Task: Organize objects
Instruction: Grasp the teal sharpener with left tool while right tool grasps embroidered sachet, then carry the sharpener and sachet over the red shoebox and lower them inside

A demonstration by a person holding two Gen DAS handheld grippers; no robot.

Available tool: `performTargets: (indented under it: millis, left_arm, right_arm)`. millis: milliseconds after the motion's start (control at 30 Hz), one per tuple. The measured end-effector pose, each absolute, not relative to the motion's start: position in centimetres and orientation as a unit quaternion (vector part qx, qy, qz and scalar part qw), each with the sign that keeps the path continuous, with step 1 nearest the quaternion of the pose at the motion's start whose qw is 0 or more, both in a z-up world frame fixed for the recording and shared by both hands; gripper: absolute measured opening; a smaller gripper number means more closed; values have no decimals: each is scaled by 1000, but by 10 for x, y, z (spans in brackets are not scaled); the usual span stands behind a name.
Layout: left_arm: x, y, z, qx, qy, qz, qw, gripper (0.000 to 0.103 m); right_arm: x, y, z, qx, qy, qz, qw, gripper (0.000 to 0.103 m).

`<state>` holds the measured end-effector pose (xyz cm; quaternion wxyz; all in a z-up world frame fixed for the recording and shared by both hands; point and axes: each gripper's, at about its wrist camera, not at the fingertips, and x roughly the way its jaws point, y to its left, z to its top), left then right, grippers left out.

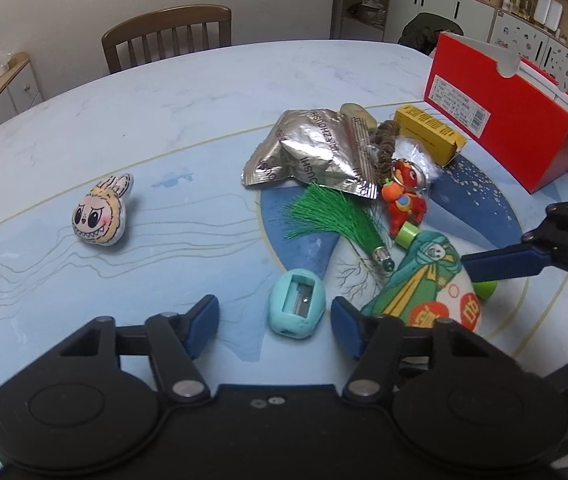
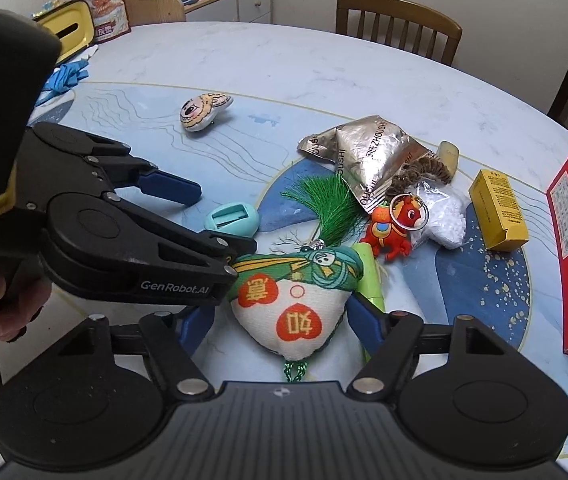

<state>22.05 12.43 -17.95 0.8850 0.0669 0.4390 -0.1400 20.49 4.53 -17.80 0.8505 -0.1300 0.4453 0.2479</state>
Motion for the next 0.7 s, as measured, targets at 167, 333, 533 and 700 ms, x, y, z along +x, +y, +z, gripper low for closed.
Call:
performTargets:
  millis: [167,333,533,700]
  left_arm:
    - [220,123,-178,58,438,-142,886,44]
    - [219,124,-176,45,440,-151,884,30]
    - [219,126,-175,37,448,-148,881,30]
    - [216,130,-165,23,445,-146,883,30]
  right_arm:
    - [207,42,-178,-116,450,244,851,61]
    - [206,36,-177,-97,451,240,854,56]
    - [199,27,-169,-80,445,233,861,53]
    - [185,10,-149,-53,435,223,871,53]
